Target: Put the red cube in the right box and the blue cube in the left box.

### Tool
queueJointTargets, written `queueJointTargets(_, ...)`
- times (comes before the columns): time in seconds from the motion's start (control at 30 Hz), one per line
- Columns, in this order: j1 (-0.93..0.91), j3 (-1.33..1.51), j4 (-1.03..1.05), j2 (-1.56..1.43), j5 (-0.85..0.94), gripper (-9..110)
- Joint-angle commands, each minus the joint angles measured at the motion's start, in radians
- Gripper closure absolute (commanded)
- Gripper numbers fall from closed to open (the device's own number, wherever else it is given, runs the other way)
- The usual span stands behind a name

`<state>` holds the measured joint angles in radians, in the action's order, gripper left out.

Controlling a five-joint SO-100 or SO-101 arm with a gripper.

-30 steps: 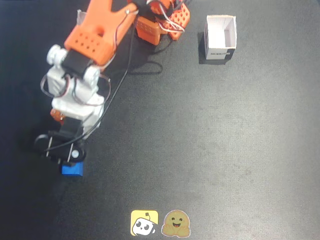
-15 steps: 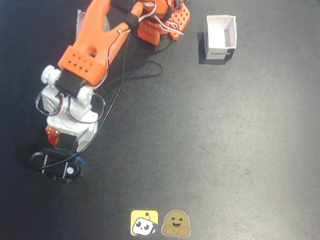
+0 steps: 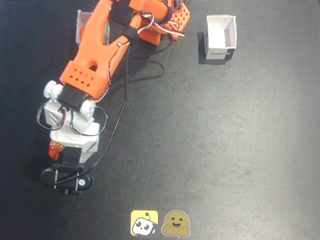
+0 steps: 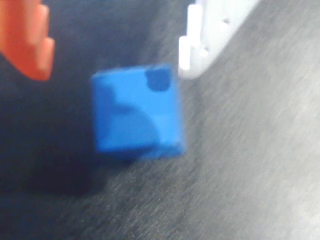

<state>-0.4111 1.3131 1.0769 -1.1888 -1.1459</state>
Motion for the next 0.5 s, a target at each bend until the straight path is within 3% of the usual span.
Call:
queueJointTargets(0.0,0.014,-0.066,-0.006,0.002,0.032,82)
queueJointTargets(0.47,0.021,-0.089,-0.055,0.080,0.049,80)
